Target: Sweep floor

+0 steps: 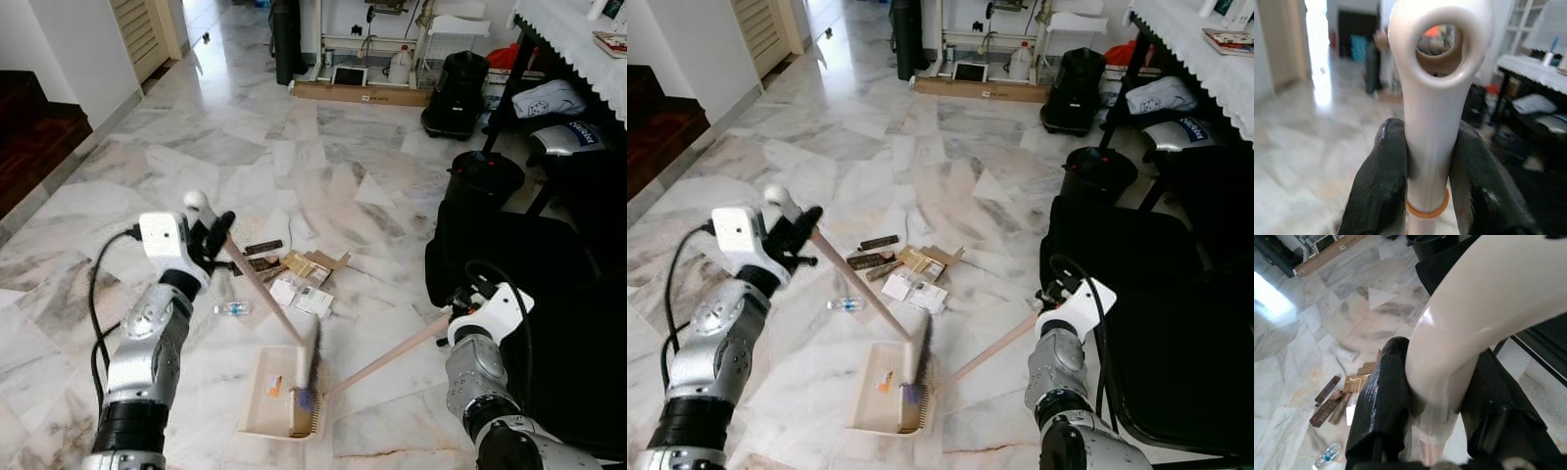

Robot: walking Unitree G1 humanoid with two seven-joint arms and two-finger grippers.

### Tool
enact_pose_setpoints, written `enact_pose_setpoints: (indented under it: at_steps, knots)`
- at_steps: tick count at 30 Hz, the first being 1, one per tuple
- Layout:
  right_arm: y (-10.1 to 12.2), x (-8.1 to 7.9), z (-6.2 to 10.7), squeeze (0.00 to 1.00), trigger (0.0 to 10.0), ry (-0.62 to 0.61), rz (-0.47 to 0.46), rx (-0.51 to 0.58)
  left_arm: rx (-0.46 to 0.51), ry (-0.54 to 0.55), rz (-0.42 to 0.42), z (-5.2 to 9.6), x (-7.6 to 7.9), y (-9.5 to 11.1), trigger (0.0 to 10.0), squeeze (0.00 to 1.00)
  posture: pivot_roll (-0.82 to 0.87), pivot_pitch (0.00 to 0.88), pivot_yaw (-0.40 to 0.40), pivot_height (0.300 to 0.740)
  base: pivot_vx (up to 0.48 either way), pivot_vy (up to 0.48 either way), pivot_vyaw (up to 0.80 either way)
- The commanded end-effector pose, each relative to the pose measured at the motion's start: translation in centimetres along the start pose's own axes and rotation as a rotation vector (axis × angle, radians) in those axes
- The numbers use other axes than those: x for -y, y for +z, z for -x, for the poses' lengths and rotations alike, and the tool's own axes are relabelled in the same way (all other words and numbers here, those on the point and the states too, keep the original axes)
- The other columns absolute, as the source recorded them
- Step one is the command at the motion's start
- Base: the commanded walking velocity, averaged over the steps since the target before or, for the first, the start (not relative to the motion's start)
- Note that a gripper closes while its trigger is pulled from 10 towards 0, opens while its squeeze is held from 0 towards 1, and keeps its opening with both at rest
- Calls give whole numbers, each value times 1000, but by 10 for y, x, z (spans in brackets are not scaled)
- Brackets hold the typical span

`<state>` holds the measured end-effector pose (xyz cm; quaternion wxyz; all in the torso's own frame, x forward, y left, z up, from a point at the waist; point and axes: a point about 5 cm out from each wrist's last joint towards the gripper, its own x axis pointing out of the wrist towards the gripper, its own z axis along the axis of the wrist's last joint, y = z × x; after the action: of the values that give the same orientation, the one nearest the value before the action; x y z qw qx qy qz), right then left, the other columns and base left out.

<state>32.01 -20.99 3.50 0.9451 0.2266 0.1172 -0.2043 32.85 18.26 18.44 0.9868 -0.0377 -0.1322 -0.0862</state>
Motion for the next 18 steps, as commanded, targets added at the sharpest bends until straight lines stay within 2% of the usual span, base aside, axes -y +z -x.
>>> enact_pose_setpoints:
  at_steps: [1, 5, 12, 18]
  knots:
    - [8, -6, -3, 0, 10000, 26, 3, 26, 155, 2, -90, -7, 1, 34, 10000, 0, 113, 0, -25, 740, 0, 0, 0]
    - [8, -8, -3, 0, 10000, 43, 22, 36, 157, 10, -142, -7, 0, 35, 10000, 0, 110, 0, -24, 740, 0, 0, 0]
    - [20, -8, -5, 0, 10000, 48, 31, 90, -38, 24, -202, 20, -11, -18, 10000, 0, 87, 0, -31, 740, 0, 0, 0]
    - [31, -6, -8, 0, 10000, 37, 27, 131, -105, 14, -205, 30, -7, -38, 10000, 0, 67, 0, -32, 740, 0, 0, 0]
